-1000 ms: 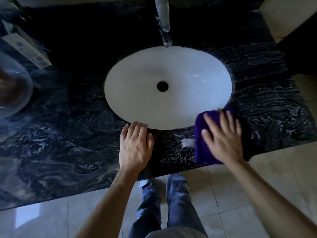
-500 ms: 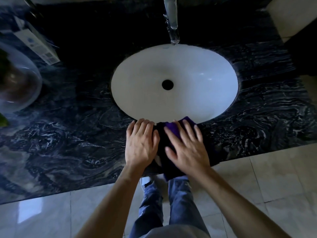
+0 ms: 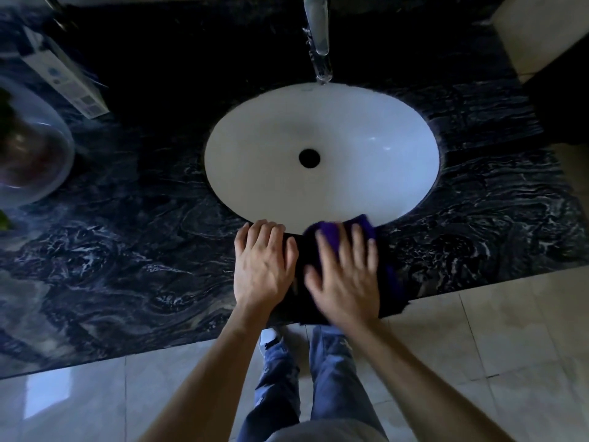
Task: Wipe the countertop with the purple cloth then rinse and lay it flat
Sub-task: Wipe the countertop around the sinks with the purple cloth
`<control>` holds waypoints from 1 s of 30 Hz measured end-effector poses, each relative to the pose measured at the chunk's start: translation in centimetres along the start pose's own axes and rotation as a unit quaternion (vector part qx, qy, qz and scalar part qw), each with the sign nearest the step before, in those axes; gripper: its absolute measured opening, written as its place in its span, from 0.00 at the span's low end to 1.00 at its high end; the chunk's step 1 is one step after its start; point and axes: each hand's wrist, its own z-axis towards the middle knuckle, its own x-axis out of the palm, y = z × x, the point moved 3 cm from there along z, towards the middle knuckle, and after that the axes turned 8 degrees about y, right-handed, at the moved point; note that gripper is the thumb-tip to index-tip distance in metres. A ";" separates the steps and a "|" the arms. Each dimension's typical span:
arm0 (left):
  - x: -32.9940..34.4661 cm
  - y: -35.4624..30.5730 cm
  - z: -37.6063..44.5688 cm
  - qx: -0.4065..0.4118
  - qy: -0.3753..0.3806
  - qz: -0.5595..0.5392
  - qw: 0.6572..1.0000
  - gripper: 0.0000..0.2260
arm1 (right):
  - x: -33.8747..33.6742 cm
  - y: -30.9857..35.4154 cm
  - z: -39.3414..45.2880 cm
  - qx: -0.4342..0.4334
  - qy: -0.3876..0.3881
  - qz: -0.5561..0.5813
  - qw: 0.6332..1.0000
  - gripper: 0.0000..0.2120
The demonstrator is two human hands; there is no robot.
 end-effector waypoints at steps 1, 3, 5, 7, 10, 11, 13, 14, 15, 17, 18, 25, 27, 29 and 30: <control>0.0 0.1 -0.1 0.004 0.001 0.001 1.000 0.17 | 0.3 1.5 -0.4 -0.036 0.004 0.000 0.999 0.30; -0.1 0.3 -0.2 0.018 0.003 0.010 1.000 0.16 | 0.6 2.2 -0.5 -0.102 0.000 -0.001 0.995 0.28; -0.2 0.5 -0.3 0.027 0.003 0.023 0.999 0.16 | 0.6 -0.1 -0.1 -0.126 -0.003 -0.003 0.992 0.28; -0.1 0.5 -0.3 0.026 0.003 0.029 0.999 0.16 | 0.3 -4.4 0.5 -0.079 -0.008 -0.015 0.997 0.29; -0.1 0.5 -0.3 0.025 0.004 0.015 1.000 0.17 | -0.7 -11.6 1.7 0.025 0.008 -0.031 0.999 0.31; 0.0 0.5 -0.4 0.026 0.002 0.009 1.000 0.17 | -1.0 -13.2 1.9 0.052 0.017 -0.029 0.998 0.31; 0.1 0.5 -0.4 0.025 -0.010 -0.004 1.000 0.17 | -1.2 -13.9 2.3 0.102 0.024 -0.016 0.994 0.32; 0.0 0.5 -0.3 0.023 -0.017 -0.015 0.999 0.17 | -1.2 -13.1 2.4 0.120 0.023 -0.010 0.992 0.32; 0.0 0.5 -0.3 0.021 -0.021 -0.026 0.999 0.17 | -1.1 -11.9 2.3 0.126 0.022 -0.008 0.992 0.32; 0.1 0.5 -0.3 0.021 -0.023 -0.038 0.999 0.18 | -0.8 -8.4 1.5 0.082 0.024 -0.021 0.996 0.31; 0.1 0.5 -0.5 0.026 -0.024 -0.038 0.999 0.18 | -0.5 -6.6 0.9 0.048 0.027 -0.027 0.998 0.31; -1.6 7.2 -6.0 -0.071 -0.031 0.046 0.996 0.23 | 1.0 4.7 -0.8 -0.131 0.058 -0.039 0.989 0.34; -2.7 10.9 -8.1 -0.116 -0.035 0.074 0.990 0.24 | 1.1 7.4 -0.8 -0.183 0.070 -0.041 0.980 0.34; -3.9 14.6 -9.7 -0.182 -0.043 0.086 0.979 0.25 | 1.3 10.2 -0.6 -0.234 0.084 -0.049 0.967 0.35; -4.5 16.3 -10.4 -0.220 -0.047 0.080 0.971 0.25 | 1.3 11.6 -0.3 -0.259 0.096 -0.054 0.960 0.35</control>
